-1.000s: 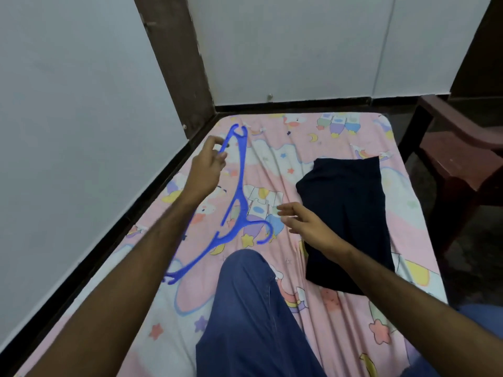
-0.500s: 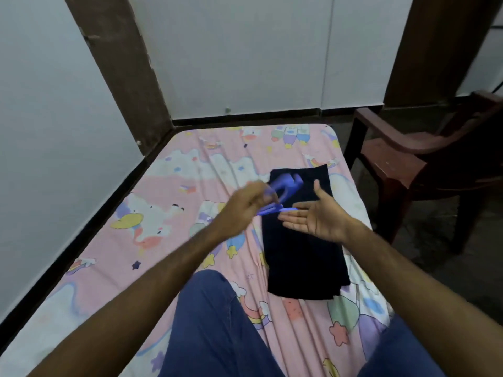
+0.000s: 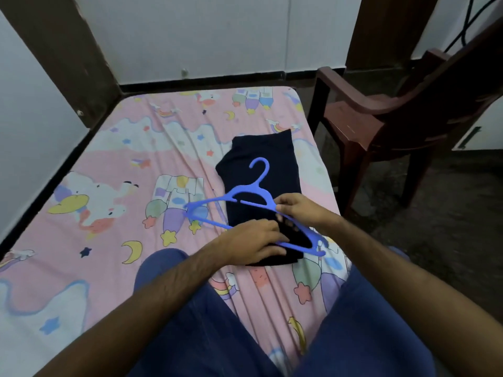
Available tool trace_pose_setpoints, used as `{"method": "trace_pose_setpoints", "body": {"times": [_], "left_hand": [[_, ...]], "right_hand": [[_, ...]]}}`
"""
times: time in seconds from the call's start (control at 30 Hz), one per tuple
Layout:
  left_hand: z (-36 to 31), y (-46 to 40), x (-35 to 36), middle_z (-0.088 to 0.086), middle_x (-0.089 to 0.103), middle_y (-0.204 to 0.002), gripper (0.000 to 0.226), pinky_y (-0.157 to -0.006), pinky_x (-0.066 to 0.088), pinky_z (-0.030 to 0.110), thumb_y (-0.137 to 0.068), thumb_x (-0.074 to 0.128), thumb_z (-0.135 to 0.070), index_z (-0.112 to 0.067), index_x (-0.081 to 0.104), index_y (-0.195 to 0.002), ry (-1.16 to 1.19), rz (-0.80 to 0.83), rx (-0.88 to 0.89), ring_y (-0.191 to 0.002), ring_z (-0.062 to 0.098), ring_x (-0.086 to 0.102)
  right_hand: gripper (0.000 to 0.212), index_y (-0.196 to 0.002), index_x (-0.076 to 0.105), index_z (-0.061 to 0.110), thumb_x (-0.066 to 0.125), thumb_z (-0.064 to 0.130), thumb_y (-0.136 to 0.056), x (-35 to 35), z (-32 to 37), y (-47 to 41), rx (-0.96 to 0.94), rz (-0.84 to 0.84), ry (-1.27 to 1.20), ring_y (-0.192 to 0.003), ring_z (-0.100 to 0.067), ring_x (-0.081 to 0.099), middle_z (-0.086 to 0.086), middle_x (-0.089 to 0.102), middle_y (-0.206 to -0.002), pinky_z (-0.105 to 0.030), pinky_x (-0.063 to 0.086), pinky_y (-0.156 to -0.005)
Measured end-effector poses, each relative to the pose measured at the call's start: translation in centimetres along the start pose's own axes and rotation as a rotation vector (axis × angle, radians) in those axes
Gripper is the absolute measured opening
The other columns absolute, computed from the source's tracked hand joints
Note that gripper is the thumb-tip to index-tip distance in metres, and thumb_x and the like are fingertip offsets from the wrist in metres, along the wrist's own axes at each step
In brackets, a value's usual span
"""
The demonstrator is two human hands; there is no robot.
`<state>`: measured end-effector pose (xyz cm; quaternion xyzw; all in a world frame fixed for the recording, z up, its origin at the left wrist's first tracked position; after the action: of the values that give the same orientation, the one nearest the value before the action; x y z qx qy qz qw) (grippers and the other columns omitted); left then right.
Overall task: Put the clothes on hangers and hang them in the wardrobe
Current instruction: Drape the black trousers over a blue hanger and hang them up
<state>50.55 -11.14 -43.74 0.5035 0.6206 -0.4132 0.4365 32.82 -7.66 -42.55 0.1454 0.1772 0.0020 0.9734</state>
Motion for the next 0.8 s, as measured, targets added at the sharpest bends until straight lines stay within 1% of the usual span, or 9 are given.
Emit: {"method": "trace_pose_setpoints", "body": {"times": [0.1,0.17,0.23,0.3,0.43,0.5,0.6,0.73,0.8], "left_hand": [[2.4,0.9,0.1,-0.006,0.056,-0.121,0.034,-0.085,0.052,0.035,-0.102,0.046,-0.033,-0.023,0.059,-0.132,0.060,-0.045,-0.204,-0.108,0.014,0.058],[3.8,1.8,0.6,-0.004,0.054,-0.121,0.036,-0.081,0.052,0.036,-0.100,0.052,-0.022,-0.022,0.055,-0.135,-0.033,0.042,-0.280,-0.106,0.017,0.059],[4.5,2.6,1.2,-0.002,0.053,-0.126,0.041,-0.084,0.049,0.034,-0.096,0.057,-0.018,-0.020,0.054,-0.137,-0.118,0.114,-0.266,-0.111,0.019,0.056],[5.1,3.0,1.6,-0.002,0.051,-0.133,0.049,-0.090,0.047,0.032,-0.093,0.060,-0.014,-0.020,0.051,-0.141,-0.100,0.166,-0.239,-0.116,0.017,0.053],[6.1,2.9,1.5,-0.005,0.048,-0.138,0.070,-0.084,0.043,0.022,-0.087,0.057,0.003,-0.025,0.041,-0.148,-0.044,0.313,-0.195,-0.118,0.013,0.053],[6.1,2.9,1.6,-0.006,0.047,-0.140,0.078,-0.079,0.041,0.021,-0.084,0.054,0.010,-0.025,0.035,-0.152,-0.093,0.368,-0.164,-0.118,0.014,0.054],[5.7,3.0,2.1,-0.005,0.048,-0.139,0.083,-0.069,0.035,0.021,-0.083,0.055,0.013,-0.021,0.029,-0.154,-0.183,0.399,-0.123,-0.115,0.016,0.056],[6.0,3.2,2.7,-0.007,0.047,-0.137,0.085,-0.065,0.053,0.035,-0.082,0.052,0.013,-0.022,0.024,-0.154,-0.287,0.399,-0.069,-0.111,0.019,0.060],[6.4,3.0,2.6,-0.007,0.044,-0.141,0.084,-0.064,0.053,0.036,-0.085,0.049,0.012,-0.023,0.021,-0.156,-0.335,0.404,-0.066,-0.113,0.019,0.058]], "right_hand": [[0.019,-0.107,0.062,0.000,0.045,0.008,-0.105,-0.8,-2.5,0.8,0.023,0.030,0.118,-0.048,-0.012,0.045,0.005,0.064,-0.066,-0.030,0.040,-0.048],[0.018,-0.107,0.060,0.000,0.045,0.008,-0.106,-0.6,-4.7,1.6,0.046,0.043,0.122,-0.051,-0.015,0.046,0.004,0.065,-0.068,-0.031,0.041,-0.049],[0.016,-0.106,0.059,0.005,0.045,0.011,-0.107,-0.1,-6.2,2.4,0.058,0.029,0.119,-0.052,-0.015,0.047,0.003,0.064,-0.070,-0.030,0.042,-0.049],[0.013,-0.102,0.058,0.012,0.047,0.015,-0.107,0.6,-6.7,3.2,0.046,-0.003,0.145,-0.051,-0.010,0.048,0.003,0.063,-0.069,-0.027,0.042,-0.052],[0.010,-0.103,0.055,0.017,0.050,0.025,-0.106,1.7,-6.7,4.3,-0.005,-0.088,0.335,-0.054,-0.005,0.051,0.004,0.063,-0.072,-0.034,0.048,-0.058],[0.015,-0.108,0.052,0.021,0.048,0.035,-0.106,2.3,-6.4,4.9,-0.022,-0.152,0.523,-0.065,-0.013,0.057,0.006,0.062,-0.079,-0.039,0.050,-0.063],[0.025,-0.117,0.044,0.024,0.039,0.046,-0.107,3.2,-6.5,5.9,-0.053,-0.225,0.804,-0.075,-0.030,0.062,-0.001,0.067,-0.088,-0.040,0.044,-0.060],[0.038,-0.138,0.036,0.024,0.032,0.046,-0.108,4.0,-7.2,6.7,-0.015,-0.189,0.971,-0.084,-0.036,0.066,-0.007,0.071,-0.096,-0.037,0.036,-0.062],[0.039,-0.141,0.034,0.024,0.031,0.044,-0.109,3.9,-7.3,6.9,-0.011,-0.198,0.971,-0.084,-0.036,0.065,-0.010,0.070,-0.095,-0.036,0.035,-0.062]]}}
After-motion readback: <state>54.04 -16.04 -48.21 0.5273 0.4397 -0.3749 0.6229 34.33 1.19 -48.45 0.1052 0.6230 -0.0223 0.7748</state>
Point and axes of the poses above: each hand's wrist, its own y-axis away from the middle knuckle, its own x-axis out of the palm, z = x × y, the point moved 2 cm from there along -y, towards the middle knuckle
